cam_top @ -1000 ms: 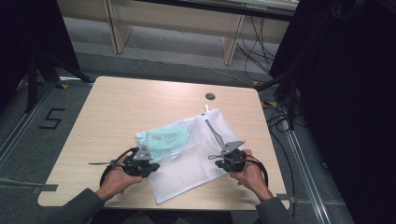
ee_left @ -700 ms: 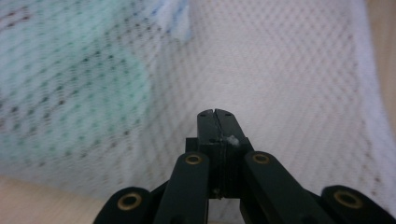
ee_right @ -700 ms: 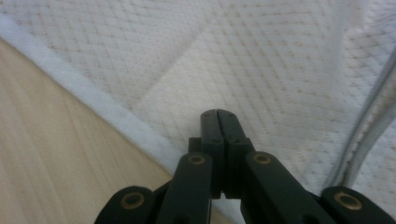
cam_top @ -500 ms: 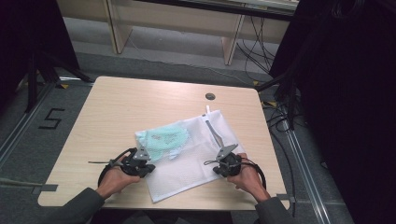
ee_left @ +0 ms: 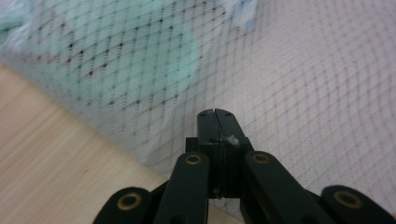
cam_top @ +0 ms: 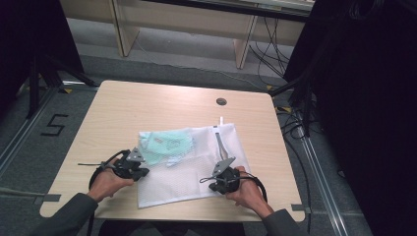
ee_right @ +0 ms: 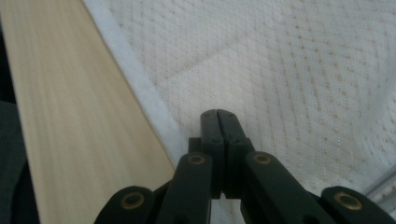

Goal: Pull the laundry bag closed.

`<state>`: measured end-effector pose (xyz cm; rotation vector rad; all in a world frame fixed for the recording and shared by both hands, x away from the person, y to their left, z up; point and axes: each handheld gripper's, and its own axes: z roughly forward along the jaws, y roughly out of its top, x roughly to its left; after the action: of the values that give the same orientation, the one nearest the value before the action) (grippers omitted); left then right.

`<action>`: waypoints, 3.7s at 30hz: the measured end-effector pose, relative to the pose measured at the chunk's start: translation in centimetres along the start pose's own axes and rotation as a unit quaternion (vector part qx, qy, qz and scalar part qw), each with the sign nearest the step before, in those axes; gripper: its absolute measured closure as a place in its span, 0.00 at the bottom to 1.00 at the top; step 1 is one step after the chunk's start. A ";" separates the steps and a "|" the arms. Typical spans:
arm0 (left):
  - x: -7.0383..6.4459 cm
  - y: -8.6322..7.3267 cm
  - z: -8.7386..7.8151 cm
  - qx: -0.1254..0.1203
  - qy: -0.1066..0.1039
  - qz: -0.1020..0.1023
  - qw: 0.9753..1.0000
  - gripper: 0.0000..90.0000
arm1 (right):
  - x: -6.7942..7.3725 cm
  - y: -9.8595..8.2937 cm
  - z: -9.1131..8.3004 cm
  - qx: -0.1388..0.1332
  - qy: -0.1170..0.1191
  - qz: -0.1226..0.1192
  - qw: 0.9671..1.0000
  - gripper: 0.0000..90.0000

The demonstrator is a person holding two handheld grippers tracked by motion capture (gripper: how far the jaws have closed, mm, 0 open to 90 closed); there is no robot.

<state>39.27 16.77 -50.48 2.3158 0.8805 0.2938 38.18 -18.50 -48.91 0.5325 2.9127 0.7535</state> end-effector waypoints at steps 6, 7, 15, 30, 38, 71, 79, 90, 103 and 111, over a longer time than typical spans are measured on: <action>0.9 -0.2 -0.3 0.007 0.017 -0.001 1.000 0.99 | 1.0 1.0 0.6 -0.002 0.012 -0.018 1.000 1.00; 0.9 -0.2 -0.3 0.006 0.019 0.008 1.000 0.99 | 1.0 1.0 0.6 -0.001 0.015 -0.018 1.000 1.00; 1.3 -0.6 -0.5 0.001 0.026 -0.001 1.000 0.99 | 1.9 1.4 0.9 -0.005 0.023 -0.027 0.999 1.00; 0.8 -0.2 -1.1 0.002 0.041 0.014 0.999 0.95 | 0.3 0.7 -2.1 -0.053 0.012 -0.021 0.998 0.97; -2.6 1.6 -2.0 -0.065 -0.033 0.008 0.997 0.73 | -1.2 -2.8 -4.0 -0.039 0.005 -0.002 0.999 0.84; -5.8 1.8 -1.0 -0.031 -0.055 0.048 0.997 0.50 | 0.6 -3.8 -2.9 0.016 0.003 0.054 0.998 0.80; -5.9 1.8 -0.9 -0.025 -0.057 0.049 0.997 0.50 | 0.4 -3.9 -3.1 0.018 -0.015 0.084 0.996 0.78; -5.9 1.8 -0.9 -0.028 -0.058 0.053 0.997 0.50 | 1.2 -3.2 -2.2 0.015 -0.010 0.120 0.993 0.59; -5.8 1.8 -0.8 -0.023 -0.060 0.062 0.996 0.50 | 0.6 -3.4 -2.6 0.011 0.016 0.154 0.988 0.86; -6.0 1.8 -0.7 -0.024 -0.063 0.059 0.996 0.50 | 0.4 -3.5 -2.8 -0.001 0.001 0.174 0.985 0.75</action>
<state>35.36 12.10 -48.69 2.3185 0.6691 0.2140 36.25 -22.46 -48.15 1.0593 2.8527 0.7912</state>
